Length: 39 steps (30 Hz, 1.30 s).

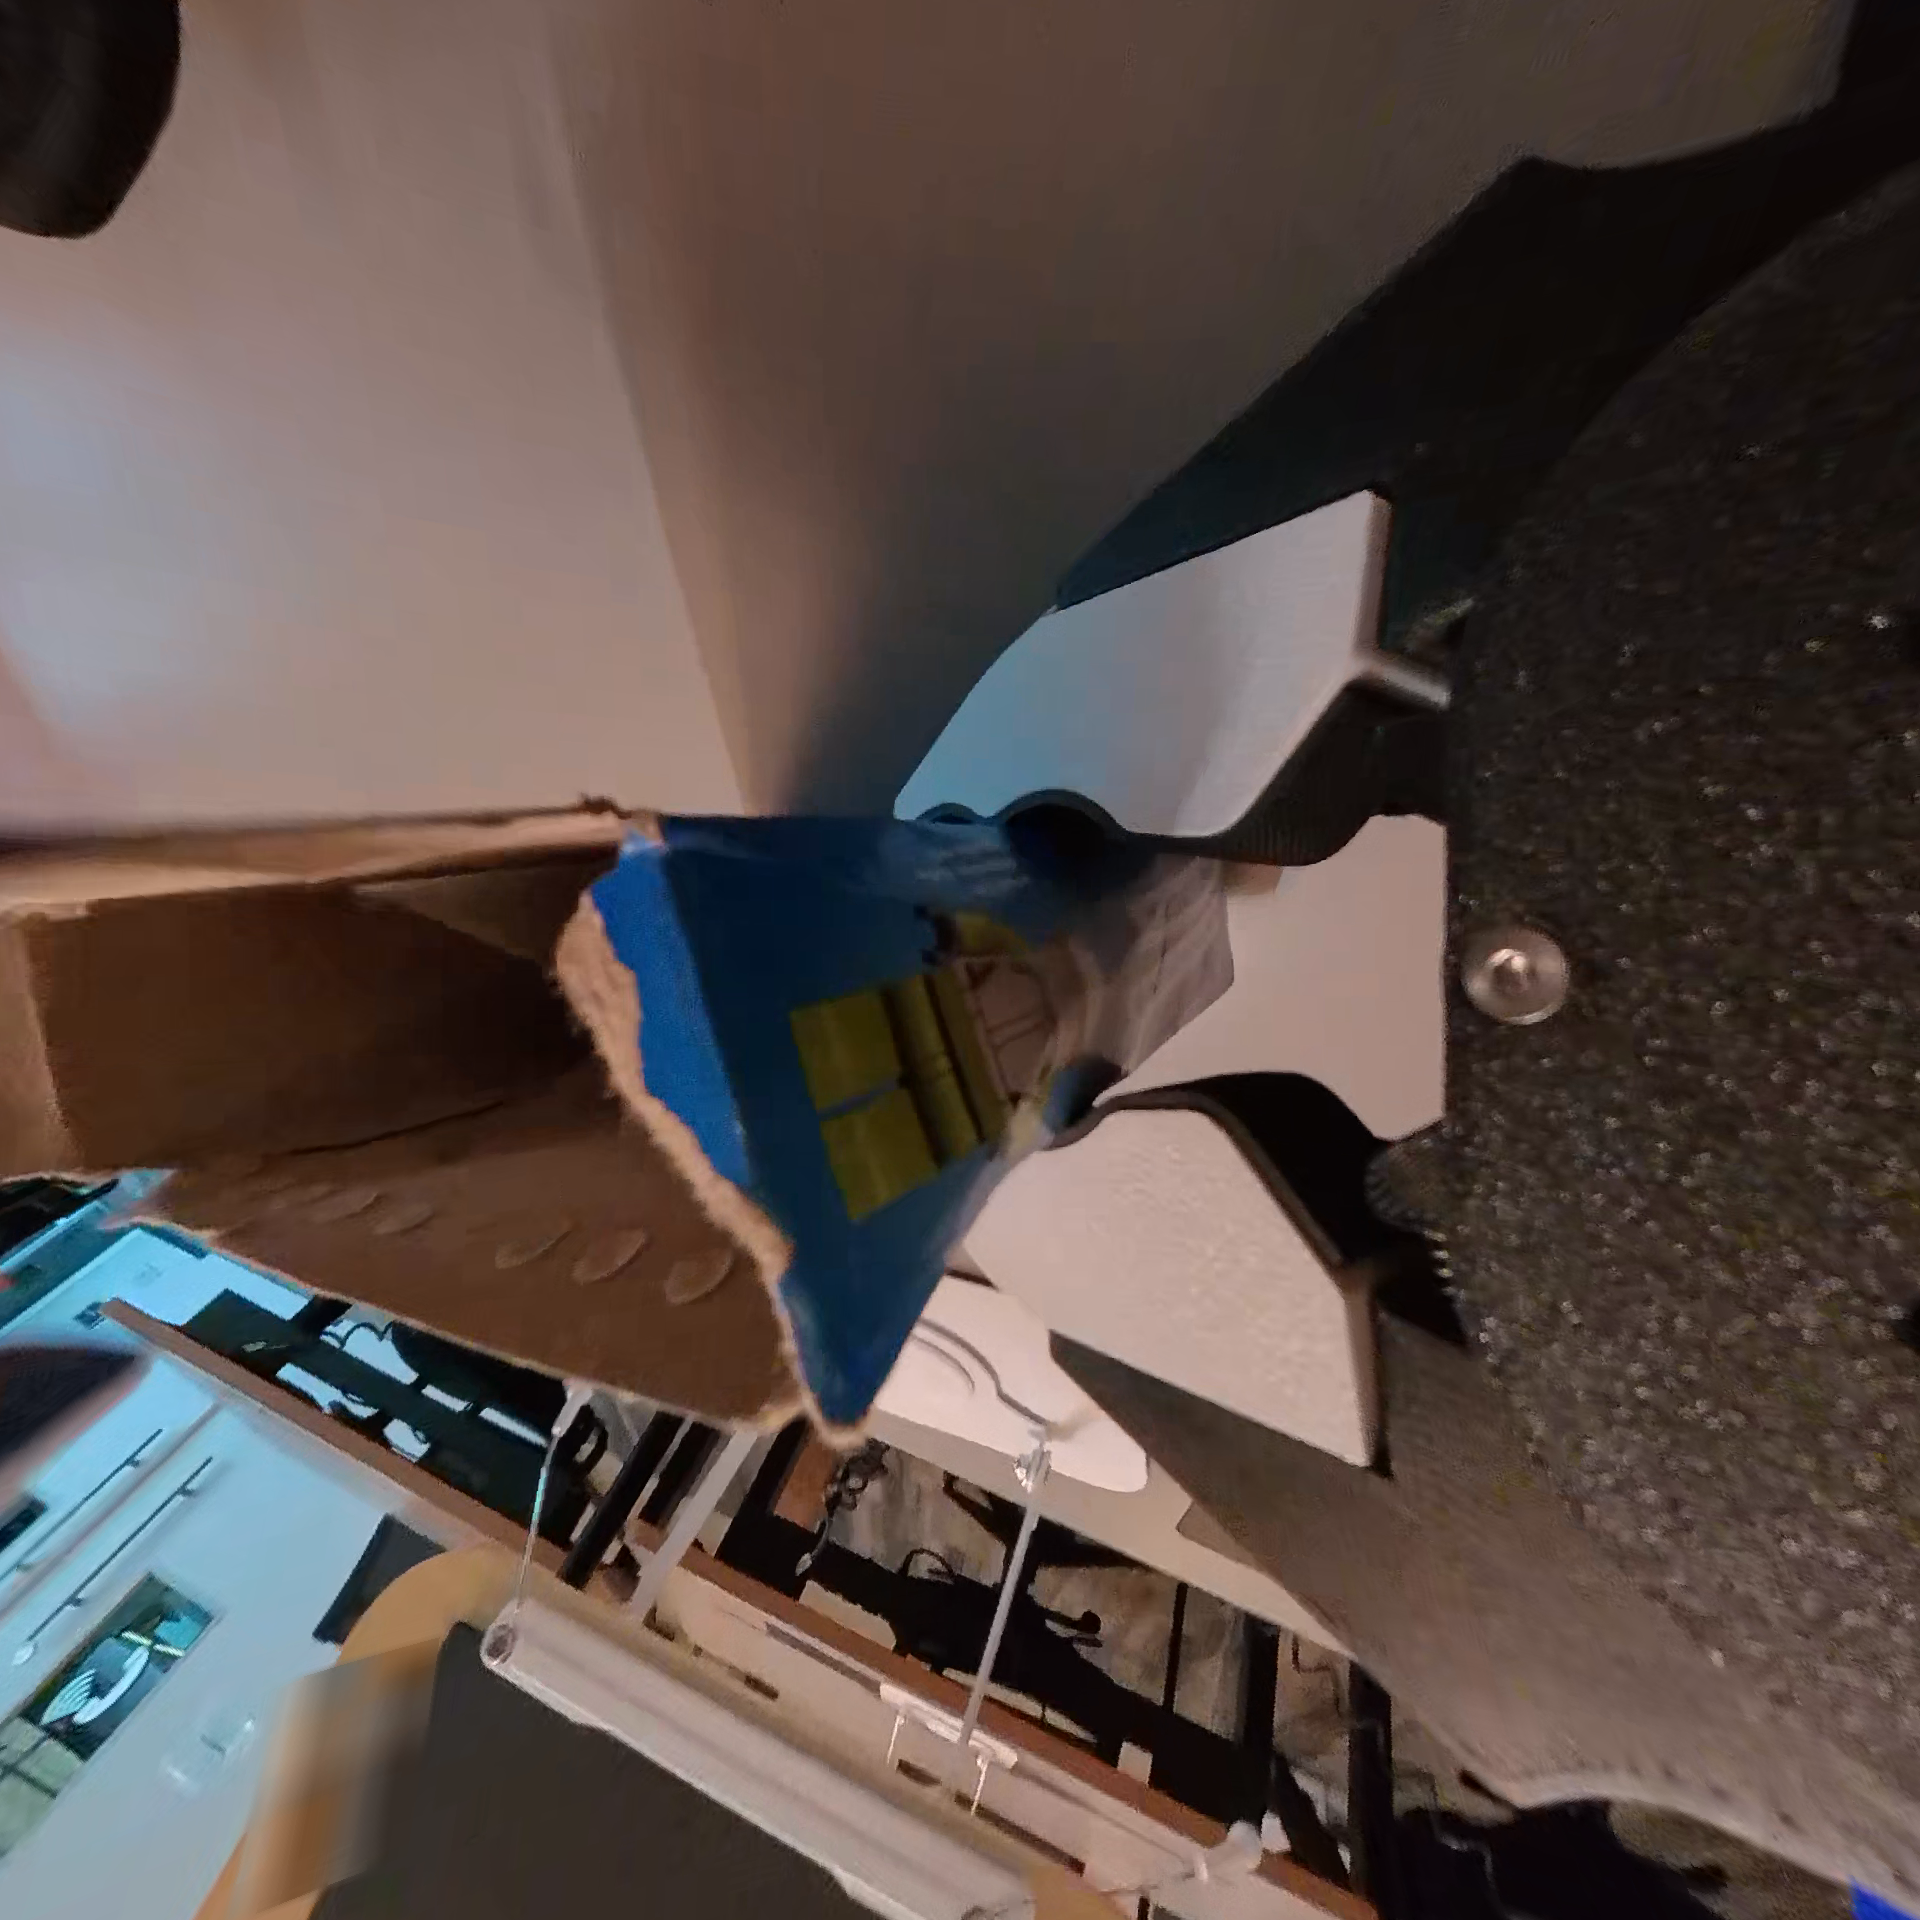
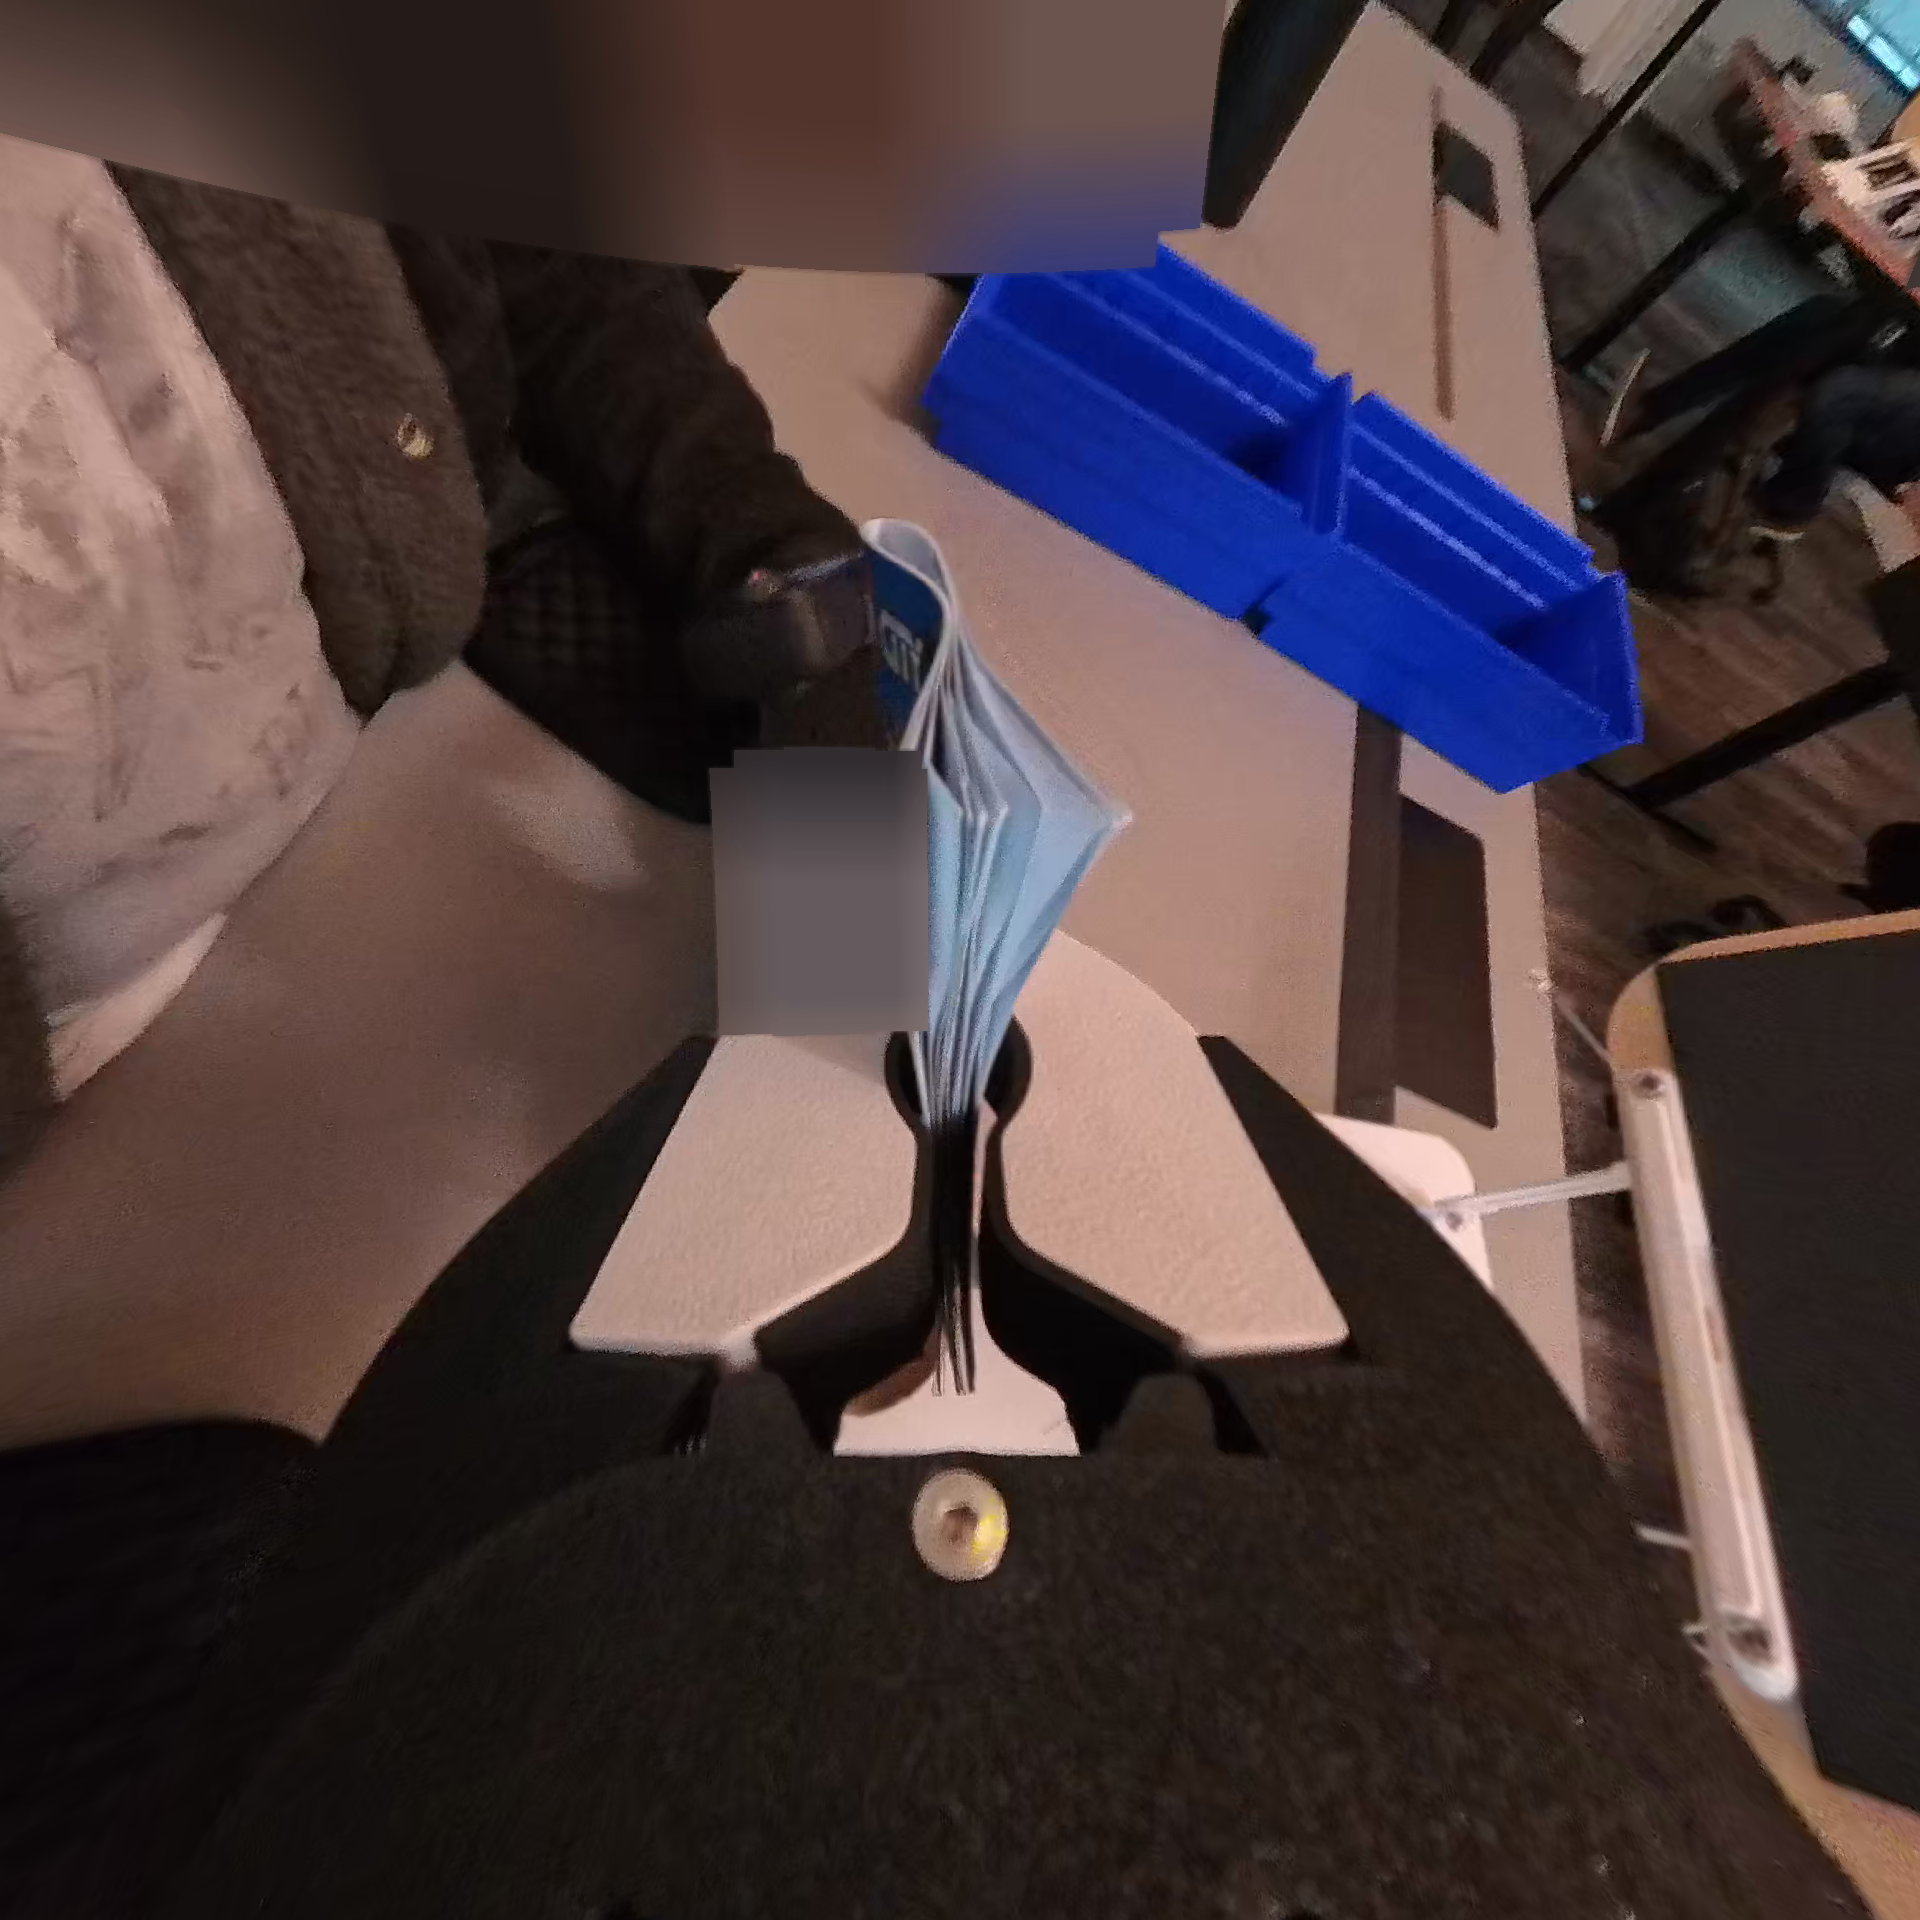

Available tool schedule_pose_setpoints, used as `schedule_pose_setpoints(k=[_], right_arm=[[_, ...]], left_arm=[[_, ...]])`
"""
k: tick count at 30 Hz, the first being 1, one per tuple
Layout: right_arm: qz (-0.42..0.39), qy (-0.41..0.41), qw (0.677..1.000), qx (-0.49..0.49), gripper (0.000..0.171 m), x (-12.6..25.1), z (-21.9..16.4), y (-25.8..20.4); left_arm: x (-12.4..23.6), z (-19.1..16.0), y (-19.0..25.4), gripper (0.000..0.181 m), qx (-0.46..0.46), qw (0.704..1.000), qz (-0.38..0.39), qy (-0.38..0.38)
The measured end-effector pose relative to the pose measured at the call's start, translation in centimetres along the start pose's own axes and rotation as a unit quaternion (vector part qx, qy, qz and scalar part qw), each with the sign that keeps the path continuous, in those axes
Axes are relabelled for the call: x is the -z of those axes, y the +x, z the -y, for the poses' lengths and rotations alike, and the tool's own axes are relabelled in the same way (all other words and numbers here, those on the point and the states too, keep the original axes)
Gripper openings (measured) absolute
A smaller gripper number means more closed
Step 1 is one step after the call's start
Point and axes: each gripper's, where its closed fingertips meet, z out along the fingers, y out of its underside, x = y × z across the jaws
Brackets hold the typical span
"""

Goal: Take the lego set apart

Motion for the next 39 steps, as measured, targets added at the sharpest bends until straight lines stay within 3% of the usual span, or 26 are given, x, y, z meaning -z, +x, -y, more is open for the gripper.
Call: schedule_pose_setpoints(k=[4,12,25,34,39], right_arm=[[0.007,-0.043,0.999,-0.008,0.001,-0.5,-2.7,-1.5],[0.053,-0.167,0.98,0.09,0.001,-1.9,-6.3,-5.7],[-0.041,-0.088,0.969,0.229,0.002,-4.2,-2.4,-3.2],[-0.045,-0.164,0.96,0.221,0.001,-3.9,-6.0,-1.7],[-0.064,-0.235,0.962,0.12,0.002,-3.4,-7.7,-0.6]], left_arm=[[-0.1,0.2,0.7,0.054,-0.014,1.0,-0.006,0.004],[-0.4,-0.6,1.2,0.059,0.052,0.998,-0.043,0.003],[-0.2,-0.8,0.8,0.059,0.137,0.987,-0.082,0.02],[0.0,-1.0,0.2,0.056,0.14,0.987,-0.069,0.023],[0.2,-1.2,-0.6,0.052,0.144,0.988,-0.052,0.026]])
